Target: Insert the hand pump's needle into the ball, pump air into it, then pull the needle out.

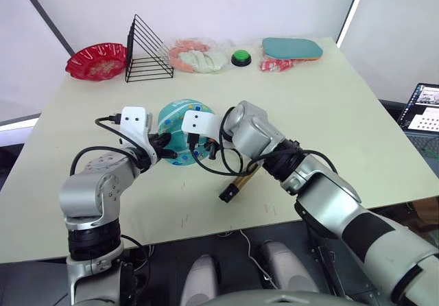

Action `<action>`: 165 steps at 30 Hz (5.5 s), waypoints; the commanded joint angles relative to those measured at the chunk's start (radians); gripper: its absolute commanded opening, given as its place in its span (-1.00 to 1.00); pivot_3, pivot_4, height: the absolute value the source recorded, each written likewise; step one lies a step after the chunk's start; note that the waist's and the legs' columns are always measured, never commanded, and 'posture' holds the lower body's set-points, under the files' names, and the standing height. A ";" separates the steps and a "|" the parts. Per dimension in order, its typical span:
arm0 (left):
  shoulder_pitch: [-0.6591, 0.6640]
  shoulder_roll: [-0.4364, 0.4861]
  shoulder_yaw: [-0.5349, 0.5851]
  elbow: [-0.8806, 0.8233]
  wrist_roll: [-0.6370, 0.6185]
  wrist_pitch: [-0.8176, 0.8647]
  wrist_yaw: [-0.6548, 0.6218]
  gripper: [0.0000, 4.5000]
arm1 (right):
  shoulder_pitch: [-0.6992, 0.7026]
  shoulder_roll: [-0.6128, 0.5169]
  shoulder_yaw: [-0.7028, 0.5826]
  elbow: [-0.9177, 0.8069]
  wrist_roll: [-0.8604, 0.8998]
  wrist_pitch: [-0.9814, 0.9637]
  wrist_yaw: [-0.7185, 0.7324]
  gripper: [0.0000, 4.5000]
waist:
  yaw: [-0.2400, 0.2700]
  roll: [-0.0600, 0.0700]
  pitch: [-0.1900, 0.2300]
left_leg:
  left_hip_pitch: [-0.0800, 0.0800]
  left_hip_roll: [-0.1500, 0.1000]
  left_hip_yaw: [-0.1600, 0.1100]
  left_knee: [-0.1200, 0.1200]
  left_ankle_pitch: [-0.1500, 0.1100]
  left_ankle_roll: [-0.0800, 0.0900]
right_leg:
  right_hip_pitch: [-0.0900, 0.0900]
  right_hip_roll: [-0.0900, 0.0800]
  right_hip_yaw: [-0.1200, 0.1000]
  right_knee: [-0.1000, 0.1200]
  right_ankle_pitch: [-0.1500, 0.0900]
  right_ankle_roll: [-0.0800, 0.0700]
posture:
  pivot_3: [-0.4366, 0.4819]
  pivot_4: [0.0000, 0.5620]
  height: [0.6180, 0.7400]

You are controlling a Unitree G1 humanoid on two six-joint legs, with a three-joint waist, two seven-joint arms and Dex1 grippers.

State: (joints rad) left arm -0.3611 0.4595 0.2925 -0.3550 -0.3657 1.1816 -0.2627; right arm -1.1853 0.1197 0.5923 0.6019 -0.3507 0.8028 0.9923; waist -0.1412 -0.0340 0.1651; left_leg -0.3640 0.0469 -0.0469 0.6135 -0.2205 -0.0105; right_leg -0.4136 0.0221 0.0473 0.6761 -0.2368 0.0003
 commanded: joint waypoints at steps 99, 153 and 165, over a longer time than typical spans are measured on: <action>-0.043 0.058 -0.098 0.147 -0.008 -0.089 -0.066 -1.00 | 0.284 -0.388 -0.066 -0.428 0.117 -0.627 -0.052 -0.85 | 0.084 0.008 0.009 | -0.029 -0.009 -0.010 0.004 0.005 -0.016 | -0.014 -0.008 -0.008 -0.010 0.005 0.005 | -0.05 -0.47 1.00; -0.051 0.000 -0.044 0.146 -0.040 0.008 -0.010 -1.00 | 0.058 0.065 -0.013 0.682 -0.107 -0.739 -0.390 -0.85 | 0.021 0.014 -0.016 | 0.012 -0.007 -0.018 -0.004 0.003 -0.021 | 0.010 -0.003 -0.003 -0.001 0.000 -0.004 | -0.05 -0.47 1.00; -0.069 0.010 -0.055 0.180 -0.026 -0.035 -0.020 -1.00 | 0.045 -0.019 -0.110 0.488 -0.036 -0.747 -0.280 -0.85 | 0.026 0.015 -0.012 | 0.010 -0.008 -0.019 -0.005 0.003 -0.023 | 0.010 -0.003 -0.005 -0.003 0.000 -0.004 | -0.05 -0.47 1.00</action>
State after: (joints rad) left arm -0.4351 0.4680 0.2655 -0.1974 -0.3911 1.1385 -0.2714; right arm -1.1665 0.1184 0.4795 1.0974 -0.3808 0.0056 0.6980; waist -0.1151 -0.0191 0.1528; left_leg -0.3545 0.0387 -0.0662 0.6088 -0.2178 -0.0331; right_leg -0.4042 0.0194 0.0421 0.6725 -0.2370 -0.0032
